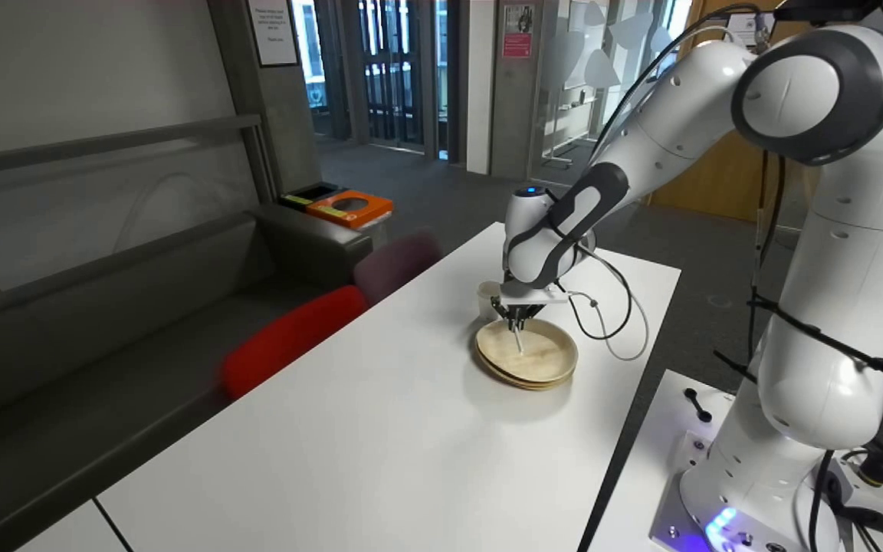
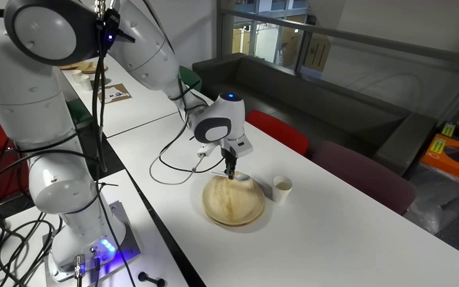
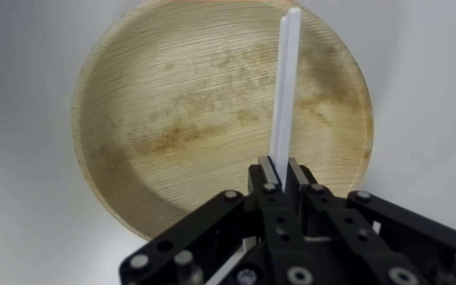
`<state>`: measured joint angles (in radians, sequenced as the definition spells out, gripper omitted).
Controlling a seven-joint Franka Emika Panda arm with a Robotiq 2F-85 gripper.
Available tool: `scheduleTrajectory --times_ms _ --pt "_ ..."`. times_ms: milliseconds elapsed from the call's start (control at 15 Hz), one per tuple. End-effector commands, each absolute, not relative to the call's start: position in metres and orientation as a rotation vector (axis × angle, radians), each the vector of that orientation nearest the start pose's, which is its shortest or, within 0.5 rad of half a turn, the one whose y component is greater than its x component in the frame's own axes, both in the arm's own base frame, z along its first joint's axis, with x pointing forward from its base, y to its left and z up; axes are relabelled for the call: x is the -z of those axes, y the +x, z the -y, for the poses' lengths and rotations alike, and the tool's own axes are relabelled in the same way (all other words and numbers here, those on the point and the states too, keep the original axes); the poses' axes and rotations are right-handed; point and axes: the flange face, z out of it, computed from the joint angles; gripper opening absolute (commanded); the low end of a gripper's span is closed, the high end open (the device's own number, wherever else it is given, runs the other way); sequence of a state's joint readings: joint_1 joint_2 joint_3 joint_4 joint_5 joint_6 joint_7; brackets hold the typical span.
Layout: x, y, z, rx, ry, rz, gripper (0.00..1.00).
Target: Put the white spoons on the stacked plates.
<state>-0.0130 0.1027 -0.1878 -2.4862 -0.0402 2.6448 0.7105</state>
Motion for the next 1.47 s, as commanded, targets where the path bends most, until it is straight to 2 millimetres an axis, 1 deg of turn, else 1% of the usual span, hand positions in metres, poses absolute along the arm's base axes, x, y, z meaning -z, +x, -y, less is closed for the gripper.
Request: scheduleTrajectory --times_ms 0,267,600,1000,1400 --pt "-0.242 0.479 0.096 0.132 -2.902 -1.291 0.03" --pt "-0.225 0.490 0.098 0.126 -2.919 -1.277 0.03" --pt "-0.207 0.511 0.105 0.121 -2.942 -1.264 0.03" --pt "-0.195 0.522 0.115 0.098 -2.970 -1.240 0.03" --pt "-0.188 0.528 0.107 0.079 -2.985 -1.211 0.03"
